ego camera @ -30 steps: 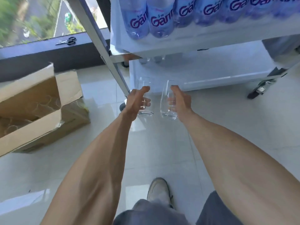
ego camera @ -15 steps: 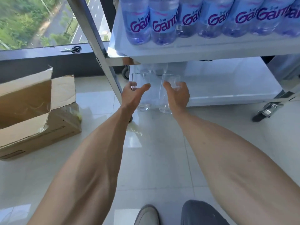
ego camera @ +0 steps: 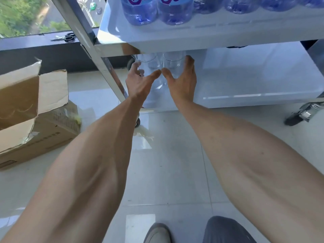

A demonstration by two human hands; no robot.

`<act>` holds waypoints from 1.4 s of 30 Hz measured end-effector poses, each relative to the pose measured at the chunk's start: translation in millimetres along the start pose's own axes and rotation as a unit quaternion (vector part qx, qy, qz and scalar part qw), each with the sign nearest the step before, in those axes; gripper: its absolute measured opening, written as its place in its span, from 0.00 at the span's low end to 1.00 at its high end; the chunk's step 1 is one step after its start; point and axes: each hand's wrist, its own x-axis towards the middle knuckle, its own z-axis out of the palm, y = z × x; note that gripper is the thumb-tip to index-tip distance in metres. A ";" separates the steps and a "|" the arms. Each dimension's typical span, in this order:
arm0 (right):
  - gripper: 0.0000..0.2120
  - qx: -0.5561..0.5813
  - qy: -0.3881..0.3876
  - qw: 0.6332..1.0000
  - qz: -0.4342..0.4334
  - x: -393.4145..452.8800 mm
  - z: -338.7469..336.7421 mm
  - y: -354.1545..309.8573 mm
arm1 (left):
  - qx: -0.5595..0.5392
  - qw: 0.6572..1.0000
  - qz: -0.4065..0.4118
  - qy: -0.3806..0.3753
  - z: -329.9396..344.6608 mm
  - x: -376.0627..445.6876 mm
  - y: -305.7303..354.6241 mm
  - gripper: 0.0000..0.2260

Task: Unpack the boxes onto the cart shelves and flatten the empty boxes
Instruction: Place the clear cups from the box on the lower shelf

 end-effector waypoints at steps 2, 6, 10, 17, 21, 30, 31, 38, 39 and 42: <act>0.41 0.002 0.014 1.000 0.003 0.9 5.1 1.1 | 0.011 1.000 0.009 0.003 -0.1 5.6 -1.7 0.33; 0.43 -0.055 0.018 0.998 0.015 -6.4 9.9 14.1 | 0.012 1.000 0.015 -0.003 2.5 9.3 -8.1 0.32; 0.43 -0.066 -0.005 0.996 0.055 -15.4 16.2 28.7 | 0.050 0.999 0.013 0.002 4.0 10.1 -16.6 0.34; 0.41 -0.055 0.003 0.993 0.100 -1.1 32.1 25.0 | 0.038 0.999 0.018 0.014 11.4 18.9 -19.1 0.33; 0.41 -0.069 -0.004 0.993 0.099 1.5 34.0 23.7 | 0.036 0.999 0.021 0.010 14.5 22.3 -20.5 0.34; 0.42 -0.100 -0.022 0.991 0.087 3.3 28.8 26.3 | 0.016 0.999 0.027 0.010 18.4 23.9 -27.5 0.36; 0.42 -0.108 -0.030 0.990 0.091 3.4 28.0 26.4 | 0.018 0.999 0.027 0.007 17.9 23.7 -27.4 0.37; 0.36 -0.297 -0.042 0.948 0.107 -17.2 14.7 30.9 | 0.098 0.994 0.038 0.001 2.9 1.2 -31.0 0.39; 0.34 -0.315 -0.046 0.943 0.102 -21.9 12.9 30.7 | 0.108 0.994 0.032 -0.009 -0.1 -2.9 -33.9 0.37; 0.31 -0.338 -0.049 0.935 0.095 -36.8 7.4 28.2 | 0.136 0.989 0.053 -0.037 -7.0 -17.3 -39.0 0.31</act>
